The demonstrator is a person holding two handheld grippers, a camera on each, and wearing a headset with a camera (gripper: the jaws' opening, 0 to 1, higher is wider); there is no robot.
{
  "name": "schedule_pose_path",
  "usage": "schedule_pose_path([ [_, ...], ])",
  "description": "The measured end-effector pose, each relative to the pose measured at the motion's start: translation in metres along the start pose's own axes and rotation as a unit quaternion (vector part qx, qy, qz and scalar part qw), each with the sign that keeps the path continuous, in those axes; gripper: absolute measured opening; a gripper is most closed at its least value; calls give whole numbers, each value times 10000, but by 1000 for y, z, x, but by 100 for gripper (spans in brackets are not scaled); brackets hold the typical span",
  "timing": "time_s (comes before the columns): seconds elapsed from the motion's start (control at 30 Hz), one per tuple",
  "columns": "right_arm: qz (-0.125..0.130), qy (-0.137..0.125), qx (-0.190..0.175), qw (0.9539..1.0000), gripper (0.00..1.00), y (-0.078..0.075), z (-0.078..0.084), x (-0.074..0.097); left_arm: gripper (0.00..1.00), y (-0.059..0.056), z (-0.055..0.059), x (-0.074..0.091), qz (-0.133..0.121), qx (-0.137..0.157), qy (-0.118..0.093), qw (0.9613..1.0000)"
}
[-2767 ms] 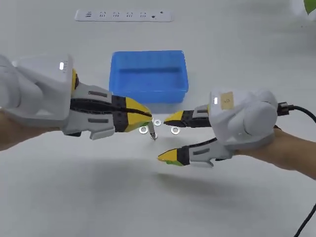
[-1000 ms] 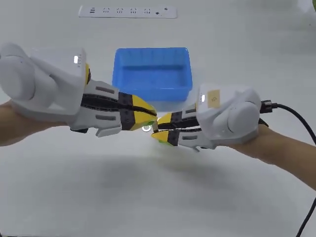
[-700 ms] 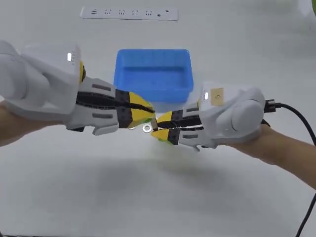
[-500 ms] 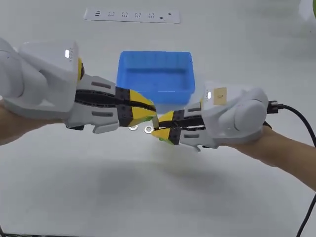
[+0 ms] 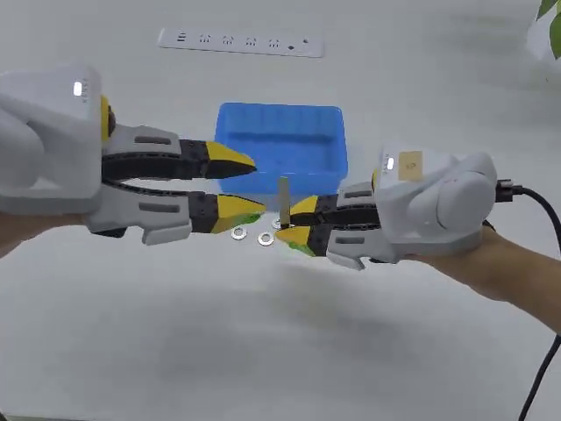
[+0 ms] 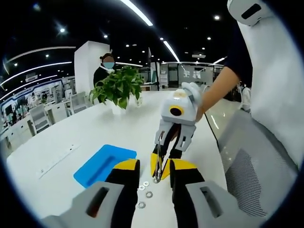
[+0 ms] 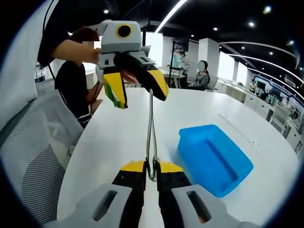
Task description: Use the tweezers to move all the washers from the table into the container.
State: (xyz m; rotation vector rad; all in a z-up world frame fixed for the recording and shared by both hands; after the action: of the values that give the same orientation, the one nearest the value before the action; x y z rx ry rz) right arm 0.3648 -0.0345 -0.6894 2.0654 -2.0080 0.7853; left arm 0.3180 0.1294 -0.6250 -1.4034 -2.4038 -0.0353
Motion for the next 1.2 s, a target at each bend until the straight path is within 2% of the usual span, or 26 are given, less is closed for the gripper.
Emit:
schedule_pose_path([
  [0.07,2,-11,44,10000,9,-3,-4,3,32,-1,0,6,-89,70,-60,9999],
  [0.2,77,-61,103,9999,9,-13,-14,10,48,-1,5,18,-396,108,-83,9991],
  [0.3,115,-88,155,9998,9,-21,-21,14,56,-3,11,28,-522,161,-144,9984],
  [0.33,138,-90,185,9997,9,-25,-24,15,59,-3,14,32,-651,102,-147,9977],
  [0.37,156,-100,200,9996,9,-29,-26,16,63,-3,16,35,-716,103,-148,9973],
  [0.4,181,-120,206,9996,9,-32,-29,17,72,-4,17,37,-752,127,-185,9969],
  [0.47,257,-165,211,9993,9,-42,-34,19,87,-4,21,42,-898,255,-334,9951],
  [0.53,331,-192,226,9990,9,-52,-38,19,98,-4,26,47,-1079,313,-324,9931],
  [0.7,443,-237,265,9984,9,-74,-44,14,100,-4,37,57,-1291,332,-253,9908],
  [0.8,500,-203,332,9980,9,-91,-43,6,100,-4,42,63,-1328,561,-325,9890],
  [0.83,517,-206,323,9979,9,-95,-41,4,100,-4,43,64,-1365,559,-330,9885],
  [1.0,621,-272,104,9976,9,-115,-29,-11,100,-5,47,72,-1508,592,-333,9862],
  [1.2,688,-258,-429,9964,9,-129,6,-36,100,-3,51,82,-1691,741,-363,9821],
])
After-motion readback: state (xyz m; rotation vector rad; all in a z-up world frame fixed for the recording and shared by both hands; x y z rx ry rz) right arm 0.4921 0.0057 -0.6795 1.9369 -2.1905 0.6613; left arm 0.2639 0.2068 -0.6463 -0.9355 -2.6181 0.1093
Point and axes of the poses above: the centre of the closed fingertips' face, and the gripper's own axes: x roughly backward along the fingers, y roughly to its left, z roughly out of its underside, the point moved 9 cm from there along x, roughly backward along the fingers, and after that the axes turned 12 degrees about x, right-handed, at the moved point
